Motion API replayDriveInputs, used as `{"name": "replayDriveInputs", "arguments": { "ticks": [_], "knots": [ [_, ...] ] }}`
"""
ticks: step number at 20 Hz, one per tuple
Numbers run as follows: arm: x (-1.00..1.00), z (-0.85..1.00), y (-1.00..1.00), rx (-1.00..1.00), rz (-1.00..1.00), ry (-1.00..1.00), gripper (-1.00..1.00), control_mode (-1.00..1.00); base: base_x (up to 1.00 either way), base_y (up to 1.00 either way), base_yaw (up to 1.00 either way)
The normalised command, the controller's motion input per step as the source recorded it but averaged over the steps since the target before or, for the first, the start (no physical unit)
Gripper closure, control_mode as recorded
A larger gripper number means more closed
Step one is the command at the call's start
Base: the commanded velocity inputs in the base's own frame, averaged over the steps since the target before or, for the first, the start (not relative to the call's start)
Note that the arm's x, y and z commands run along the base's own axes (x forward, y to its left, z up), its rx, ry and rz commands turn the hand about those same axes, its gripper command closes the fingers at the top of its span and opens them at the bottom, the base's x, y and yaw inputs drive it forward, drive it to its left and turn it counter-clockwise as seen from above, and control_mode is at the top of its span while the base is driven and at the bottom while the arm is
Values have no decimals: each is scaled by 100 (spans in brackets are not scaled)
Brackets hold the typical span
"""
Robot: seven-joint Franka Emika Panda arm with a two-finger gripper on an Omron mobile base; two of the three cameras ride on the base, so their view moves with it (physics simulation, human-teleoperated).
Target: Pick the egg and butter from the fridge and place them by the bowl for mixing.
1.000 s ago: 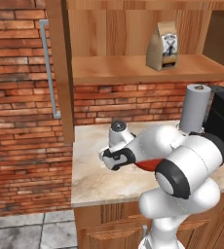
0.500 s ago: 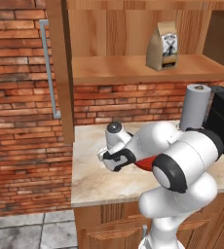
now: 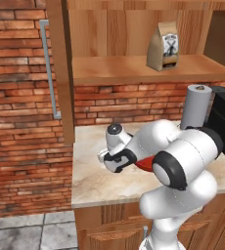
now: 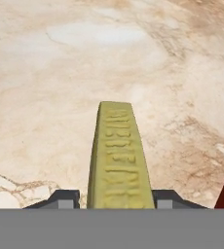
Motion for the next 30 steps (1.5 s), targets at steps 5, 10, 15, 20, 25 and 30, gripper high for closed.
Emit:
{"name": "replayDriveInputs", "arguments": {
  "ticks": [5, 10, 15, 20, 25, 30],
  "knots": [
    [0, -9, -3, 0, 0, 0, -100, -100, 0, 0, 0],
    [0, 4, -2, 1, 0, 0, -100, -100, 0, 0, 0],
    [0, 35, -2, 3, 0, 0, -100, -100, 0, 0, 0],
    [-31, 42, -14, 5, 0, 0, -100, -100, 0, 0, 0],
    [-46, 33, -25, 6, 0, -2, -100, -100, 0, 0, 0],
    [-32, 47, -22, 5, 0, 0, -100, -100, 0, 0, 0]
  ]
}}
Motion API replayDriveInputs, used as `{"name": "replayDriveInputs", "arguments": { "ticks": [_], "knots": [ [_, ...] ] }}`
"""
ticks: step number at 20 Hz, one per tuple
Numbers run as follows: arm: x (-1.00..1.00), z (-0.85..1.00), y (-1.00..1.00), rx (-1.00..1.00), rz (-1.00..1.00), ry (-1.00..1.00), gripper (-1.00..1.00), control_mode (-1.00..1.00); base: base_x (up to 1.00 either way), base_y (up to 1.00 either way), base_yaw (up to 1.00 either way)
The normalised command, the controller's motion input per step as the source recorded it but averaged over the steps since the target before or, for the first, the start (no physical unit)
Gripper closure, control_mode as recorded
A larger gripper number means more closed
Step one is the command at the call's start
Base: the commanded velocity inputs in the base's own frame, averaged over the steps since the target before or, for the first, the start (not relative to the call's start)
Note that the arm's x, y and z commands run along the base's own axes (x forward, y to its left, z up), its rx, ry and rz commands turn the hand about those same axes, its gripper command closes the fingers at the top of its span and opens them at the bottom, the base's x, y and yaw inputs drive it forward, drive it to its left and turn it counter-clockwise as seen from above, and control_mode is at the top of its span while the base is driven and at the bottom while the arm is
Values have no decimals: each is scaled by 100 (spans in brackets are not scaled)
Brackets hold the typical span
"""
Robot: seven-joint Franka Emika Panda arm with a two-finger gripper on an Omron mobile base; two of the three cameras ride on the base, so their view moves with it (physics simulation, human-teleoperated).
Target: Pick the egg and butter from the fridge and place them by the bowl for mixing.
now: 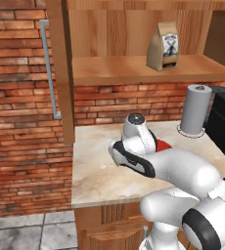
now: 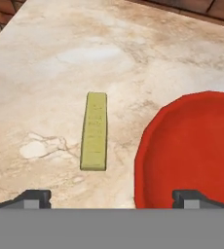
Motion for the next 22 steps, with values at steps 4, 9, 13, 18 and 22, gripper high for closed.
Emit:
{"name": "replayDriveInputs", "arguments": {
  "ticks": [4, 9, 13, 18, 22],
  "knots": [
    [-36, 45, -27, 0, 0, 0, -100, -100, 0, 0, 0],
    [-53, 34, -35, 0, 0, -3, -100, -100, 0, 0, 0],
    [-44, 37, -28, 0, 0, -3, -100, -100, 0, 0, 0],
    [-48, 38, -21, 0, 0, -11, -100, -100, 0, 0, 0],
    [-49, 37, -8, 0, 0, -4, -100, -100, 0, 0, 0]
  ]
}}
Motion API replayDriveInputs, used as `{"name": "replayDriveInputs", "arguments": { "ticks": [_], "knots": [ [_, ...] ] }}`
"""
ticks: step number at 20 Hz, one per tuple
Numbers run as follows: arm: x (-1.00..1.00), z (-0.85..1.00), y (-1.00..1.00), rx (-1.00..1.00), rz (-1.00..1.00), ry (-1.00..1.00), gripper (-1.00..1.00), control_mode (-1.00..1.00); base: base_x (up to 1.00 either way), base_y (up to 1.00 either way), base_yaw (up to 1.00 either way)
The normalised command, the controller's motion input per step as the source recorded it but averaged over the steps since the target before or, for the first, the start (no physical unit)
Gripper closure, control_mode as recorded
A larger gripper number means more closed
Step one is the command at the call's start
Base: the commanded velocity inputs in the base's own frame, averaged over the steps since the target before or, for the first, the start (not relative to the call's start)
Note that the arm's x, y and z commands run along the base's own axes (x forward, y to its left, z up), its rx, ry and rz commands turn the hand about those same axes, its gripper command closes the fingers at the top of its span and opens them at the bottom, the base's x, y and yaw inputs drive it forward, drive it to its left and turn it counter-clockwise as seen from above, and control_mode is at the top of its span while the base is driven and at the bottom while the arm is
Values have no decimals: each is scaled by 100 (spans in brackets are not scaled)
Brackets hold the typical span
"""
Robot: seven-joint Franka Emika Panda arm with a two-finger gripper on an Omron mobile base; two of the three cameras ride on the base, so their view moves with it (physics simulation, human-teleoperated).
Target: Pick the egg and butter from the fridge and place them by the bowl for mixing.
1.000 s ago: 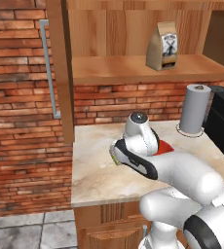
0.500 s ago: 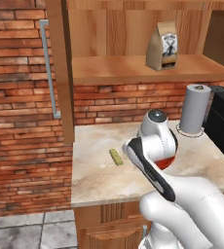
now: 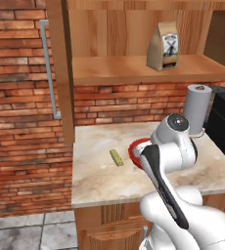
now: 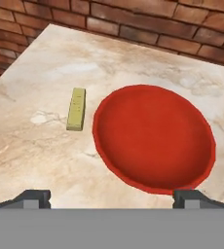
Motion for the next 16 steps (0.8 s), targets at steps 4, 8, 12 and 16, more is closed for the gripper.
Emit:
{"name": "replayDriveInputs", "arguments": {
  "ticks": [4, 8, 12, 16],
  "knots": [
    [-54, 35, -15, 6, 0, 0, -100, -100, 0, 0, 0],
    [-58, 36, -19, 11, 0, 0, -100, -100, 0, 0, 0],
    [-64, 38, -20, 11, 0, 0, -100, -100, 0, 0, 0],
    [-63, 35, -16, 13, -4, 0, -100, -100, 0, 0, 0]
  ]
}}
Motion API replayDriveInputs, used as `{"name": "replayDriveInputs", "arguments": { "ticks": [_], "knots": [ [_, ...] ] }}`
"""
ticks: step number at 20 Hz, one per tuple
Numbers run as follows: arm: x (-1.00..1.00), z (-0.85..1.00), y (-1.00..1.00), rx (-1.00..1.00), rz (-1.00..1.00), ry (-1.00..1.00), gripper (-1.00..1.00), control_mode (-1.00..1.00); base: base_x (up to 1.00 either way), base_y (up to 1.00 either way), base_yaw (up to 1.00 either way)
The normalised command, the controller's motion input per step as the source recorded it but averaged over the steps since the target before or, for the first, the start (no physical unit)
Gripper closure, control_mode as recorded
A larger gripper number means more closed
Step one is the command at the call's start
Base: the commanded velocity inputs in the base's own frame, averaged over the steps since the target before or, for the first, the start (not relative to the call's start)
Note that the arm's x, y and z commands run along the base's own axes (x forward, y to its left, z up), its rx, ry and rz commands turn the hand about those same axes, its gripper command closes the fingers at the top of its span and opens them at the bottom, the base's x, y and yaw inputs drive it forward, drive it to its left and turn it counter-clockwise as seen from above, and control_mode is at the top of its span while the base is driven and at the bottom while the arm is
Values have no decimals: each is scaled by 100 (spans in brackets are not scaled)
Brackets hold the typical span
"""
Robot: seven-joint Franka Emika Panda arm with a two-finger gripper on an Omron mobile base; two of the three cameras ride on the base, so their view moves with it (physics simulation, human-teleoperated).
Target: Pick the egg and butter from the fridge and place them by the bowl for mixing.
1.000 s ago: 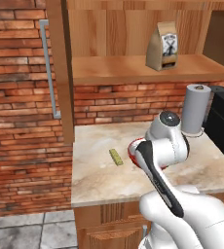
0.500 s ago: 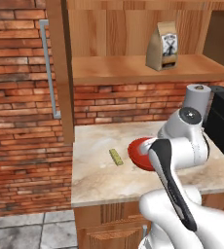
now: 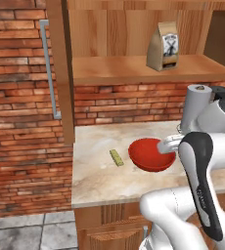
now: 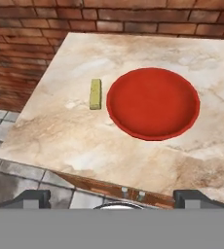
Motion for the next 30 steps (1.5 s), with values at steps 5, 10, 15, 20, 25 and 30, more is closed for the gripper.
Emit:
{"name": "replayDriveInputs", "arguments": {
  "ticks": [5, 10, 15, 20, 25, 30],
  "knots": [
    [-29, 9, -4, 2, -9, -4, -100, -100, 0, 0, 0],
    [0, 0, 0, 0, 0, 0, -100, 100, -2, 0, 0],
    [0, 0, 0, 0, 0, 0, -100, 100, -56, 8, 29],
    [0, 0, 0, 0, 0, 0, -100, 100, -38, 0, 79],
    [0, 0, 0, 0, 0, 0, -100, 100, -11, 0, 100],
    [0, 0, 0, 0, 0, 0, -100, 100, -5, 0, 100]
  ]
}}
